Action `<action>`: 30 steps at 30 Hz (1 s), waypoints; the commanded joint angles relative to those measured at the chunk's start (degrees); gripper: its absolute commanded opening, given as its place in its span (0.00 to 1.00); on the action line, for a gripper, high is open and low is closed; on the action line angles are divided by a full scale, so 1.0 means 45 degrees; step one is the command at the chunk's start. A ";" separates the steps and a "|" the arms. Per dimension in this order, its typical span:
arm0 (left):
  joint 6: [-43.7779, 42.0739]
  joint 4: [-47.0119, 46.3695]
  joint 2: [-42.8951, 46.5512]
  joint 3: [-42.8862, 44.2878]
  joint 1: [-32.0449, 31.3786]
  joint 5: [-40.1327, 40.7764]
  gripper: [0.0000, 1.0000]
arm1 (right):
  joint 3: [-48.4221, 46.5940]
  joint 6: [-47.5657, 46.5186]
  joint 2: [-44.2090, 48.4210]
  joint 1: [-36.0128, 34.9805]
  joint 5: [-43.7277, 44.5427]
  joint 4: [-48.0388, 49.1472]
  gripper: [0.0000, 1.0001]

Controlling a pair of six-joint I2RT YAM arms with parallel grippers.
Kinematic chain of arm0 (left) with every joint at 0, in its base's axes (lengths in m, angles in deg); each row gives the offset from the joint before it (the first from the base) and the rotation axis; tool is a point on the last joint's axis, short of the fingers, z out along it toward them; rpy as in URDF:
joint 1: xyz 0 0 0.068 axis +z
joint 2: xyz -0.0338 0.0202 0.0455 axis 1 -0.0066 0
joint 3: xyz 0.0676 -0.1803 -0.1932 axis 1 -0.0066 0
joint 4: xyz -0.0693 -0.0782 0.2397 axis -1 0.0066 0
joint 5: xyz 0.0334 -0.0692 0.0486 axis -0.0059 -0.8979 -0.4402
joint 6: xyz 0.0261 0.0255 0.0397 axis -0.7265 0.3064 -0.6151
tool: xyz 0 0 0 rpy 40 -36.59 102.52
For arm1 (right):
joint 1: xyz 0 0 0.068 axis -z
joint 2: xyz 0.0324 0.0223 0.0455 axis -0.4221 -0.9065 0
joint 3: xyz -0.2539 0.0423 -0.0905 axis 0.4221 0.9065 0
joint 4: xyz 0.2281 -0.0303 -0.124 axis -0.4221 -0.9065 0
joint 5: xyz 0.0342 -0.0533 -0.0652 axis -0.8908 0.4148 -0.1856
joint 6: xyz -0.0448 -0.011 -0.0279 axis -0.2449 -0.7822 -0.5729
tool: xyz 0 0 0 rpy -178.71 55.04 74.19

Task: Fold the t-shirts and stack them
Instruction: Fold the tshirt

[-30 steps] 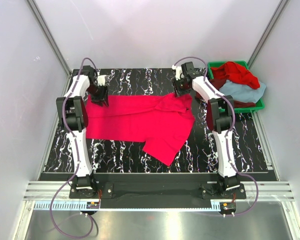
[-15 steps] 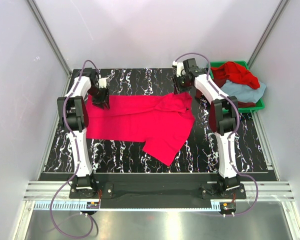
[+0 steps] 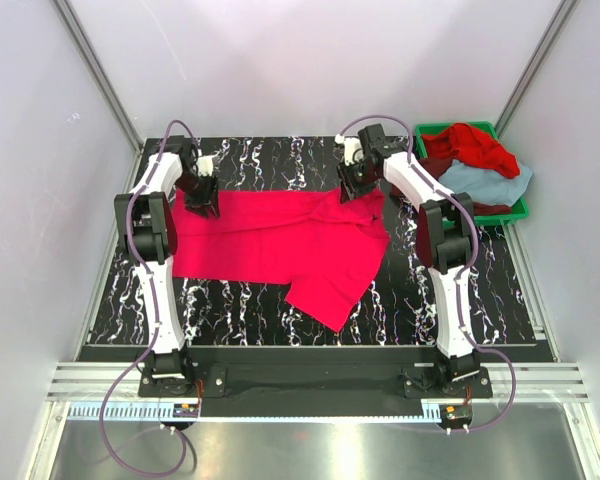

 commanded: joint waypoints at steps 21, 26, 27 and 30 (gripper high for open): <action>0.0171 -0.0147 0.0229 -0.0130 -0.0139 -0.0431 0.47 | -0.0295 -0.0674 -0.0661 -0.0111 0.0085 -0.0655 0.38; 0.0152 -0.0147 0.0268 -0.0188 -0.0178 -0.0431 0.47 | -0.0470 -0.0811 -0.0953 -0.0111 0.0320 -0.0459 0.39; 0.0171 -0.0147 0.0287 -0.0227 -0.0178 -0.0412 0.47 | -0.0586 -0.0811 -0.1051 -0.0130 0.0359 -0.0536 0.38; 0.0152 -0.0166 0.0346 -0.0286 -0.0178 -0.0412 0.47 | -0.0802 -0.0850 -0.1169 -0.0111 0.0379 -0.0654 0.17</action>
